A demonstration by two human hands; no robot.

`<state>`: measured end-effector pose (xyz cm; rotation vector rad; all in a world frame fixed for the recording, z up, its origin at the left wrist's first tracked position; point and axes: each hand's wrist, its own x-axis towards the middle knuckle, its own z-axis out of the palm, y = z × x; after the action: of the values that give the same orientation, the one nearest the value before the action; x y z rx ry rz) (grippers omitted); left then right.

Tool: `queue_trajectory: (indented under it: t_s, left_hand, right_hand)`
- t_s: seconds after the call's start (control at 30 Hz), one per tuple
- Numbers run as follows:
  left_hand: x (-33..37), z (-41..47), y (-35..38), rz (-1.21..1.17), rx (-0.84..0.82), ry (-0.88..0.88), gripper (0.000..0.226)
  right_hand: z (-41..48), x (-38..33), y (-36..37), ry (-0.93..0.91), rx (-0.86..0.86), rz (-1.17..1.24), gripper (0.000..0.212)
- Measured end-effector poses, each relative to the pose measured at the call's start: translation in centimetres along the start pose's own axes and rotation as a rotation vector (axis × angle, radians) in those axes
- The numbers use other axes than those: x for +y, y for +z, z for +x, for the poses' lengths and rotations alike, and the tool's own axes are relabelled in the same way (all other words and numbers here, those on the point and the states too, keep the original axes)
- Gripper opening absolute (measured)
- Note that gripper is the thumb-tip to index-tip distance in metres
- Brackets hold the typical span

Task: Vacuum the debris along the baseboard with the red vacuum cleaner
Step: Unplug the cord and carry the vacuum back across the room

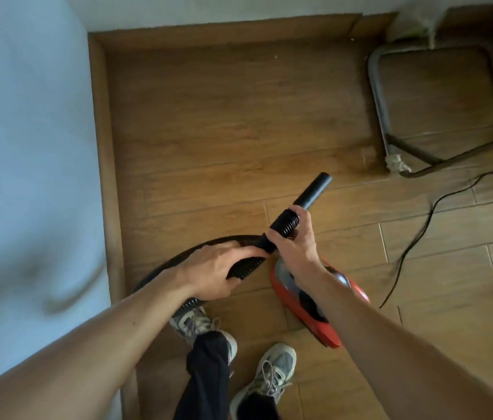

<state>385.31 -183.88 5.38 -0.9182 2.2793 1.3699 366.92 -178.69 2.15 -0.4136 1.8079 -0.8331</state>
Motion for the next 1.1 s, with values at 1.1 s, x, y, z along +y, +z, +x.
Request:
queue_trajectory:
  t_s: [1.1]
  left_hand:
    - [21.1, 12.4, 19.4, 0.599, -0.942, 0.219, 0.072]
  right_hand:
    - [-15.6, 24.8, -17.7, 0.465, 0.582, 1.018, 0.056]
